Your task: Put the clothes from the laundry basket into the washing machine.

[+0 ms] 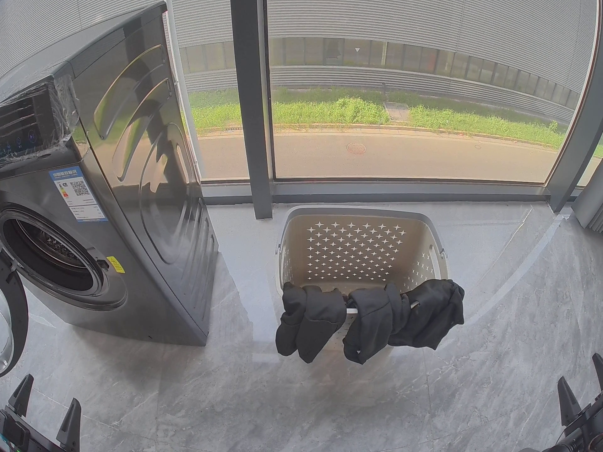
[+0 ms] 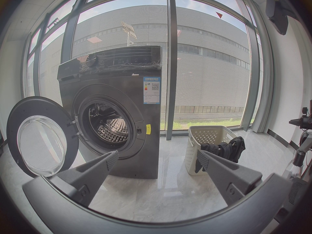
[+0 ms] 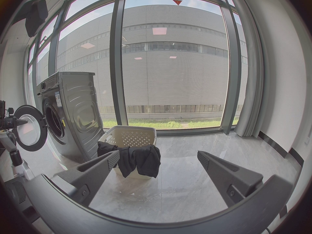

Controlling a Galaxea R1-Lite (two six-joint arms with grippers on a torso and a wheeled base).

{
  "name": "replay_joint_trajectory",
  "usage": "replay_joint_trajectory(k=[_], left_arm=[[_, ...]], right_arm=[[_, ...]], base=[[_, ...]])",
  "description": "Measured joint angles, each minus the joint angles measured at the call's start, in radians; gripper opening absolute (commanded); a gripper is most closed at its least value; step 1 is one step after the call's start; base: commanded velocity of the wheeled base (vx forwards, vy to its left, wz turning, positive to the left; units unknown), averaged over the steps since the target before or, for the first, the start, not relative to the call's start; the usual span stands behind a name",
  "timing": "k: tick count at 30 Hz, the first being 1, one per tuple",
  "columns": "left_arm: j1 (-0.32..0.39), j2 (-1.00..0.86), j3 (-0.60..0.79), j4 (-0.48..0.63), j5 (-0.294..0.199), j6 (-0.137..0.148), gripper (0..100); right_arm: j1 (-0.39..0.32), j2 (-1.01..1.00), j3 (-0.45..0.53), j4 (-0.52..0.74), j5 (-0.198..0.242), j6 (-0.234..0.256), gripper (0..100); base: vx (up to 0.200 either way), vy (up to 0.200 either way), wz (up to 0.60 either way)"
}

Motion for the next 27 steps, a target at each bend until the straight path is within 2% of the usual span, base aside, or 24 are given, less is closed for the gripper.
replay_joint_trajectory(k=[15, 24, 27], left_arm=[[0.000, 0.000, 0.000, 0.000, 0.000, 0.000, 100], [0.000, 0.000, 0.000, 0.000, 0.000, 0.000, 100], [0.000, 0.000, 0.000, 0.000, 0.000, -0.001, 100]], right_arm=[[-0.001, 0.000, 0.000, 0.000, -0.001, 0.000, 100], [-0.001, 0.000, 0.000, 0.000, -0.001, 0.000, 100], [-0.001, 0.000, 0.000, 0.000, -0.001, 0.000, 100]], base=[[0.000, 0.000, 0.00], [0.000, -0.200, 0.00], [0.000, 0.000, 0.00]])
